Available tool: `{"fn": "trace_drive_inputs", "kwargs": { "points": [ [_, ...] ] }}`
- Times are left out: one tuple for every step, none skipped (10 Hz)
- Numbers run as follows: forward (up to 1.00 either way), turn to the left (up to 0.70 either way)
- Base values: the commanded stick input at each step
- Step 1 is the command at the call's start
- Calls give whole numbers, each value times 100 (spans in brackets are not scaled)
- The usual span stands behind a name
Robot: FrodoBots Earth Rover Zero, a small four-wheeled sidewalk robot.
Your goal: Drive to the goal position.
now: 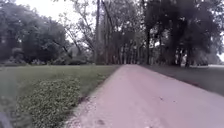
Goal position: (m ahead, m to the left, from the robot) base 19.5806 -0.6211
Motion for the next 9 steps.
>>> {"fn": "trace_drive_inputs", "kwargs": {
  "points": [
    [70, 0],
    [70, 0],
    [70, 0],
    [70, 0],
    [70, 0],
    [70, 0],
    [70, 0],
    [70, 0],
    [70, 0]
  ]
}}
